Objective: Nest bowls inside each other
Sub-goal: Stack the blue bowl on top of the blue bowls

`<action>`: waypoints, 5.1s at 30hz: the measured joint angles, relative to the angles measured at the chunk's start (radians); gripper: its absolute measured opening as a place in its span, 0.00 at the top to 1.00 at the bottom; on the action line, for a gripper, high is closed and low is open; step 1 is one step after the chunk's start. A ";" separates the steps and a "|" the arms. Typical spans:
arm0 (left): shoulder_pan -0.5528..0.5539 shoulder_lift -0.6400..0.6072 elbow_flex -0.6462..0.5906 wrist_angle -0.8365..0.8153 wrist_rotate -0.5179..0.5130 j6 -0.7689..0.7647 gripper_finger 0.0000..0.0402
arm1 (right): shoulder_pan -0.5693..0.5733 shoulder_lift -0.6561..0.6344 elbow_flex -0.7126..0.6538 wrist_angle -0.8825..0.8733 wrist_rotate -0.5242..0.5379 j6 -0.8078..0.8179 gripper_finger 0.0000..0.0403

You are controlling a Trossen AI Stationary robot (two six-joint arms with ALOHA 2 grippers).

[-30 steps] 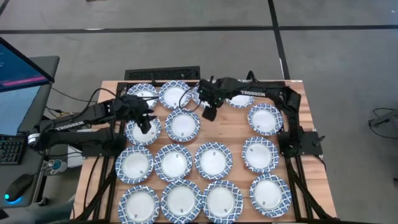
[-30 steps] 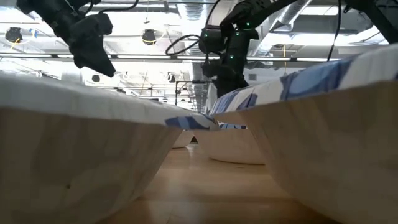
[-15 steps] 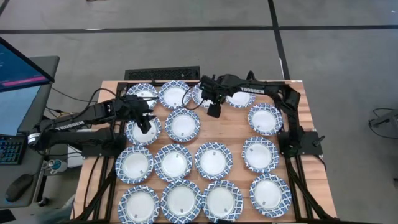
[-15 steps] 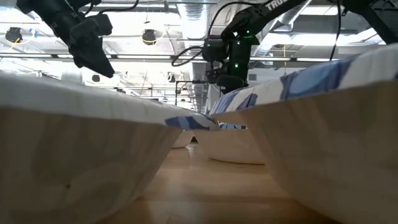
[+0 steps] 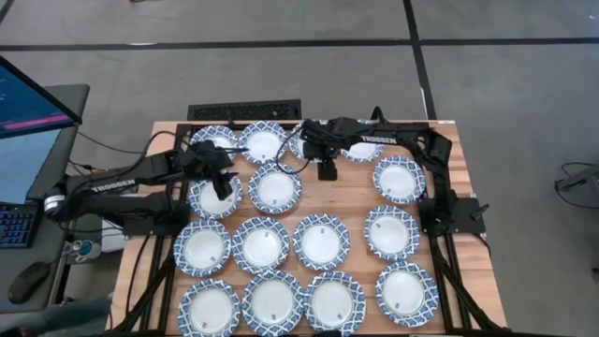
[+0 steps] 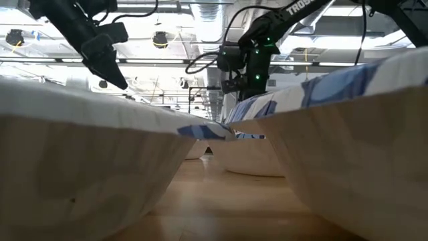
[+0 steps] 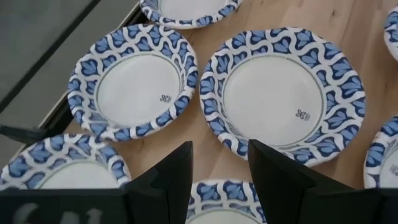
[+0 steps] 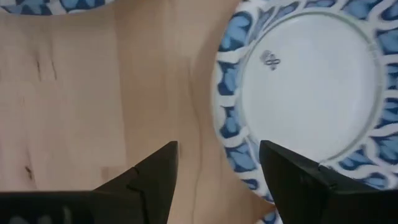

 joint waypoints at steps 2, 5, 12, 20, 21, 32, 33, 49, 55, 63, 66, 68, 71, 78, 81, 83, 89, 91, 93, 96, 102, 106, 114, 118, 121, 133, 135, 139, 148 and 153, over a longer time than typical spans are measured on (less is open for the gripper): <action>0.000 0.014 0.000 0.003 0.000 0.008 0.63 | -0.007 0.000 -0.011 0.015 -0.011 0.008 0.38; 0.000 0.035 0.000 0.009 0.003 0.011 0.63 | -0.012 0.000 -0.025 0.028 -0.012 0.008 0.38; 0.000 0.063 0.000 0.017 0.004 0.006 0.63 | -0.020 0.000 -0.073 0.133 -0.025 0.011 0.38; 0.000 0.065 0.000 0.024 0.005 -0.007 0.63 | -0.021 0.000 -0.131 0.174 -0.025 0.058 0.38; 0.000 0.065 0.000 0.026 0.005 -0.011 0.63 | -0.022 0.000 -0.138 0.180 -0.024 0.070 0.38; 0.000 0.065 0.000 0.041 0.005 -0.040 0.63 | -0.045 0.000 -0.145 0.267 0.018 0.135 0.41; 0.000 0.065 0.000 0.041 0.005 -0.045 0.63 | -0.047 0.000 -0.145 0.266 0.018 0.135 0.43; 0.000 0.065 0.000 0.045 0.003 -0.047 0.63 | -0.040 0.075 -0.133 0.249 0.030 0.127 0.52; 0.006 0.066 0.000 0.046 0.003 -0.054 0.63 | -0.003 0.086 -0.105 0.227 0.067 0.124 0.44; 0.016 0.068 0.000 0.053 0.004 -0.055 0.63 | -0.004 0.083 -0.061 0.226 0.069 0.134 0.42; 0.016 0.068 0.000 0.053 0.004 -0.057 0.63 | -0.003 0.083 -0.060 0.224 0.068 0.165 0.42; 0.016 0.068 0.000 0.053 0.004 -0.057 0.63 | -0.003 0.083 -0.060 0.219 0.067 0.191 0.44; 0.016 0.068 0.000 0.053 0.004 -0.057 0.63 | -0.003 0.083 -0.061 0.212 0.066 0.203 0.49; 0.016 0.068 0.000 0.053 0.004 -0.057 0.63 | -0.001 0.083 -0.061 0.213 0.064 0.228 0.66; 0.016 0.068 0.000 0.053 0.004 -0.057 0.63 | -0.001 0.083 -0.061 0.213 0.064 0.236 0.74; 0.016 0.068 0.000 0.053 0.004 -0.057 0.63 | 0.000 0.083 -0.061 0.214 0.066 0.236 0.79; 0.016 0.068 0.000 0.053 0.004 -0.057 0.63 | 0.013 0.083 -0.061 0.215 0.079 0.236 0.89; 0.016 0.068 0.000 0.053 0.004 -0.057 0.63 | 0.025 0.083 -0.061 0.214 0.096 0.237 0.92; 0.016 0.068 0.000 0.053 0.003 -0.057 0.63 | 0.041 0.083 -0.061 0.214 0.124 0.231 0.96; 0.016 0.068 0.000 0.062 0.003 -0.057 0.63 | 0.066 0.074 -0.049 0.184 0.138 0.210 0.98; 0.015 0.068 0.000 0.114 0.034 -0.065 0.63 | 0.101 0.071 0.073 0.107 0.173 0.207 0.98; 0.003 0.068 0.000 0.123 0.039 -0.078 0.63 | 0.124 0.071 0.175 0.053 0.223 0.183 0.99; -0.027 0.061 0.000 0.097 -0.015 -0.098 0.63 | 0.225 0.068 0.254 -0.034 0.174 0.177 0.98; -0.036 0.028 0.000 0.069 -0.030 -0.098 0.63 | 0.293 0.068 0.269 -0.056 0.144 0.151 0.98; -0.060 -0.020 0.000 0.055 -0.029 -0.098 0.63 | 0.340 0.069 0.283 -0.049 0.131 0.150 0.98; -0.152 -0.195 0.000 -0.064 -0.089 -0.143 0.63 | 0.450 0.074 0.320 0.012 -0.031 0.144 0.96; -0.170 -0.195 0.000 -0.065 -0.116 -0.173 0.63 | 0.448 0.095 0.321 0.037 -0.036 0.134 0.97; -0.205 -0.192 0.000 -0.056 -0.152 -0.185 0.63 | 0.438 0.151 0.320 0.049 -0.030 0.126 0.98; -0.262 -0.185 0.000 -0.063 -0.224 -0.229 0.63 | 0.437 0.224 0.323 0.039 0.052 0.135 0.95; -0.275 -0.177 0.000 -0.058 -0.239 -0.231 0.63 | 0.437 0.222 0.320 0.042 0.098 0.184 0.95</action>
